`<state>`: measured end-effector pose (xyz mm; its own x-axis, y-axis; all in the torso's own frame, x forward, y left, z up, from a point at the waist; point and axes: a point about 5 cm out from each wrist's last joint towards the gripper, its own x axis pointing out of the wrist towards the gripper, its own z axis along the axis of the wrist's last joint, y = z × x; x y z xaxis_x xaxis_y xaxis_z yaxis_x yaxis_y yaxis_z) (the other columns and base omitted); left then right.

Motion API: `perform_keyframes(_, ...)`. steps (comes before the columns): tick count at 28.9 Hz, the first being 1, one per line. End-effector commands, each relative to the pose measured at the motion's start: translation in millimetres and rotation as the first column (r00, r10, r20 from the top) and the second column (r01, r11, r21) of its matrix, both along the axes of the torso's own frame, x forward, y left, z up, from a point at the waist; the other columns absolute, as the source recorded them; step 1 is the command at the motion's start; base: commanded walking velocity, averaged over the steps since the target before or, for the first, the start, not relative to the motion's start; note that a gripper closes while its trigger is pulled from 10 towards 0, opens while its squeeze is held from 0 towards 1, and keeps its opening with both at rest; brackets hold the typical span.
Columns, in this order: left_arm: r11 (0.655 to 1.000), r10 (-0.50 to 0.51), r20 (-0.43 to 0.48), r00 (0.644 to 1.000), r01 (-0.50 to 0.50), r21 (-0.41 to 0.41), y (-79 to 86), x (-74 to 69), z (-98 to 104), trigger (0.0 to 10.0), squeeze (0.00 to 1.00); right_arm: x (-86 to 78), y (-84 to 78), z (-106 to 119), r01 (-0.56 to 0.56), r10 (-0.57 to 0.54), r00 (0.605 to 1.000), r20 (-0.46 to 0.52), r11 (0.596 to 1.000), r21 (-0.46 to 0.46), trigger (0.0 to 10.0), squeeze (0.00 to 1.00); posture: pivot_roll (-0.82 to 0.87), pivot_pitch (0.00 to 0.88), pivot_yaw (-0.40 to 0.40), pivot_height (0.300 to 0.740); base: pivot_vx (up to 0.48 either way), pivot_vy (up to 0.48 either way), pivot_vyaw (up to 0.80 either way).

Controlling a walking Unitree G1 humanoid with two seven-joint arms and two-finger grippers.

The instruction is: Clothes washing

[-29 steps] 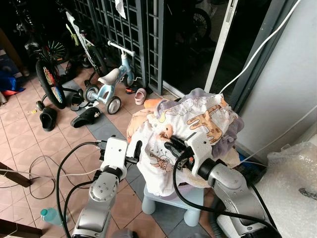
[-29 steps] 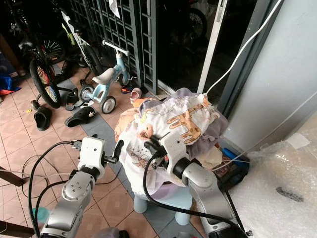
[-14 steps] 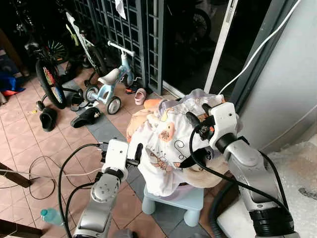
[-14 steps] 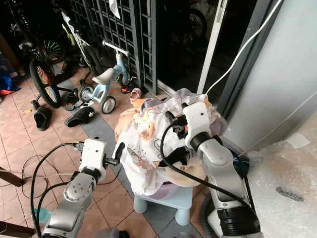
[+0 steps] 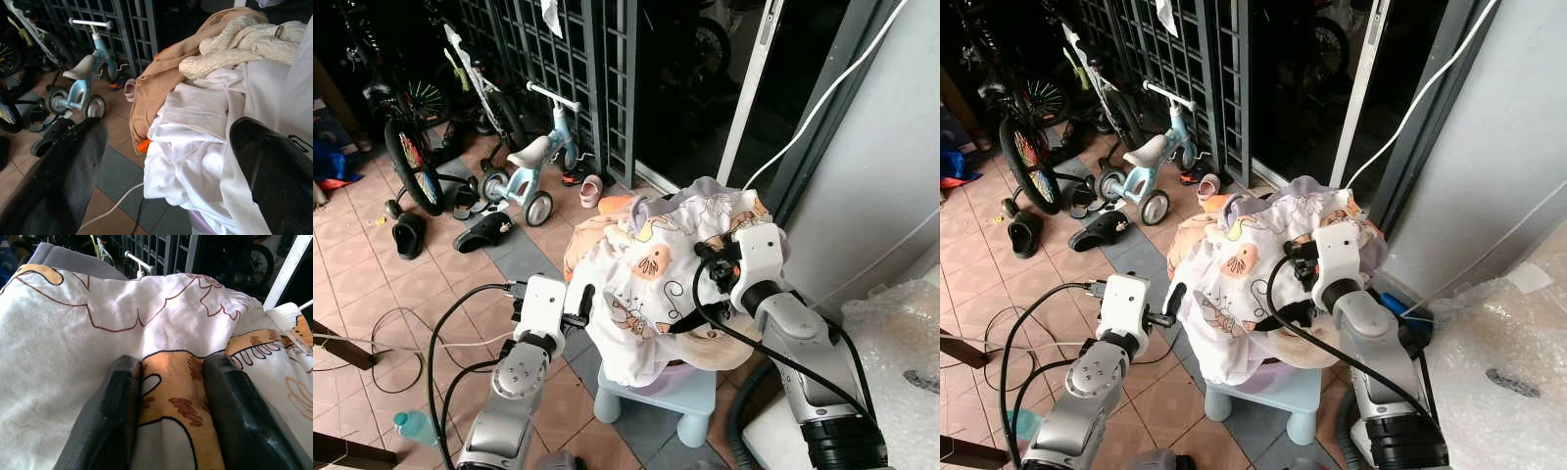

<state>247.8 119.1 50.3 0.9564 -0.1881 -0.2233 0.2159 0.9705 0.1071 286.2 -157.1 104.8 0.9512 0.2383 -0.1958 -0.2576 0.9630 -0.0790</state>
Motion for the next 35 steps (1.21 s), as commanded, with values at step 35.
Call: perform_keyframes(35, 0.999, 0.045, 0.037, 0.998, -0.045, 0.004, 1.7, 4.5, 4.1, 10.0, 0.0, 14.6, 1.9, 84.7, -0.037, -0.099, 0.936, 0.337, 0.927, 0.374, 0.0, 0.0, -0.07, 0.0, 0.049, 0.74, 0.0, 0.0, 0.0)
